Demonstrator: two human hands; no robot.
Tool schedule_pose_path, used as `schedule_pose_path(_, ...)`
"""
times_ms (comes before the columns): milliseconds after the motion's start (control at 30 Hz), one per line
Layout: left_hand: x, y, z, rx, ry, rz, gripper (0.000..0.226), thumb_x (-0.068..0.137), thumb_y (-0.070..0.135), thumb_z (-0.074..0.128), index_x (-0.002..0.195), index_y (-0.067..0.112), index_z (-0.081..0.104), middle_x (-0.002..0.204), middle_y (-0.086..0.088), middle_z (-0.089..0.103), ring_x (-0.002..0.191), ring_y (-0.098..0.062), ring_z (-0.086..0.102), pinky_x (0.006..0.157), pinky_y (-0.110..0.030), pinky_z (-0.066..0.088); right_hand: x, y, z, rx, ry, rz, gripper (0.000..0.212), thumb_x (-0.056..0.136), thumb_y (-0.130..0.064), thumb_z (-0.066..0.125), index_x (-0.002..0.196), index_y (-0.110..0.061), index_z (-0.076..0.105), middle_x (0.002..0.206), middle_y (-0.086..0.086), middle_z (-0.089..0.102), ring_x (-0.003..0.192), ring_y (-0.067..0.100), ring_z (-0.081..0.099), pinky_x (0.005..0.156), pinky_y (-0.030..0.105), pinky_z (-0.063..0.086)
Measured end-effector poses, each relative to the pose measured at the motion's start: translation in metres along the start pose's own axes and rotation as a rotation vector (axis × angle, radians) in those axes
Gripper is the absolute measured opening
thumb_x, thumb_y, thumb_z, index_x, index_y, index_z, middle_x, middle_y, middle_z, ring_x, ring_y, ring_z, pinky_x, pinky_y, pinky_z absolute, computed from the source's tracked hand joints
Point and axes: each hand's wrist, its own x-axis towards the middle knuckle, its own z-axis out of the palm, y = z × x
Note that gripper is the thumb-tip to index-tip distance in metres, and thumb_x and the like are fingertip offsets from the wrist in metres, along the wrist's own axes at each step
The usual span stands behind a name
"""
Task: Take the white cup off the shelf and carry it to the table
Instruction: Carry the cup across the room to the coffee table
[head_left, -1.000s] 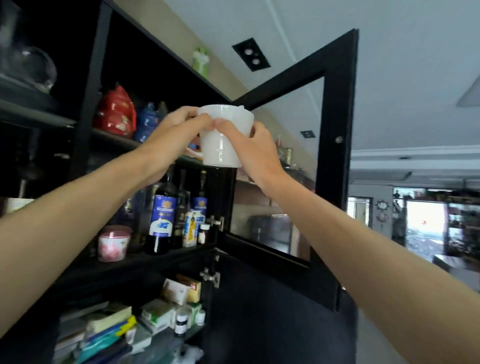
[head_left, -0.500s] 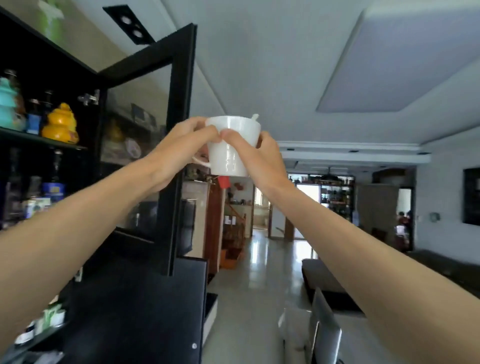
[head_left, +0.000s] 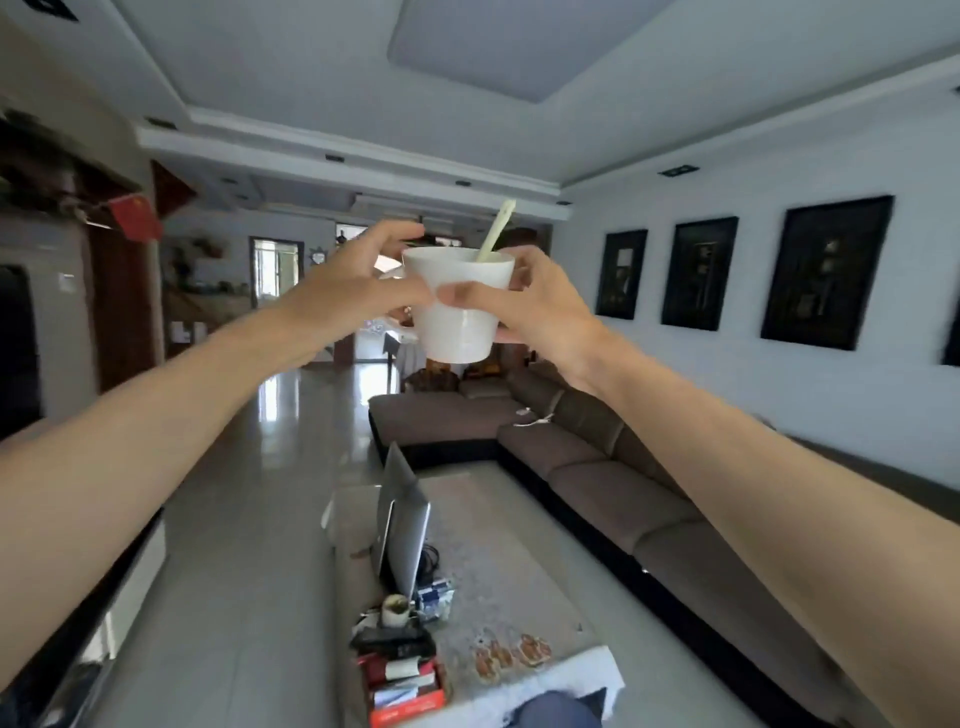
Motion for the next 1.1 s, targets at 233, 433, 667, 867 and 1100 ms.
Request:
schedule_pose_path(233,0.057,-0.071,0.111,-0.069,-0.243,-0.047,0.085,0.072,0.031,0.076,0.15,0.029,0.043,0.138,0.008,0.051,0.121,-0.01,0.058,0.101,-0.034,0.048,0.007,0.105,-0.059,-0.042,0.082,0.18,0.07,0.079,-0.021,0.09,0.137,-0.013,0.051,0.121,-0.005,0.061,0.119,0.019,0.066,0.089,0.031,0.063)
schedule_pose_path(433,0.101,-0.119,0.223,-0.026,-0.355,-0.064,0.083,0.084,0.011,0.079,0.154,0.029,0.037,0.139,0.005,0.049,0.098,0.011,0.06,0.073,-0.011,0.043,0.017,0.205,-0.118,-0.149,0.132,0.242,0.074,0.071,-0.024,0.096,0.131,-0.014,0.054,0.116,-0.01,0.062,0.109,0.013,0.065,0.091,0.035,0.06)
schedule_pose_path(667,0.147,-0.16,0.353,0.009,-0.385,-0.124,0.087,0.079,0.009,0.081,0.154,0.027,0.038,0.138,0.005,0.049,0.096,0.007,0.059,0.07,-0.011,0.044,0.04,0.307,-0.206,-0.148,0.066,0.323,0.074,0.073,-0.017,0.095,0.133,-0.013,0.052,0.108,-0.016,0.059,0.097,0.001,0.06,0.075,0.016,0.049)
schedule_pose_path(867,0.19,-0.194,0.435,0.038,-0.416,-0.183,0.082,0.079,0.009,0.081,0.15,0.025,0.043,0.136,0.006,0.045,0.101,0.005,0.058,0.067,-0.005,0.047,0.07,0.388,-0.261,-0.115,0.037,0.385,0.074,0.07,-0.015,0.095,0.13,-0.015,0.052,0.114,-0.011,0.06,0.109,0.012,0.063,0.084,0.023,0.054)
schedule_pose_path(1100,0.238,-0.263,0.495,0.043,-0.478,-0.214,0.073,0.066,0.02,0.084,0.133,0.031,0.058,0.131,0.004,0.047,0.108,-0.007,0.063,0.077,-0.02,0.056,0.119,0.478,-0.279,-0.118,-0.005,0.452,0.076,0.067,-0.016,0.096,0.128,-0.017,0.049,0.112,-0.011,0.059,0.115,0.016,0.062,0.085,0.027,0.054)
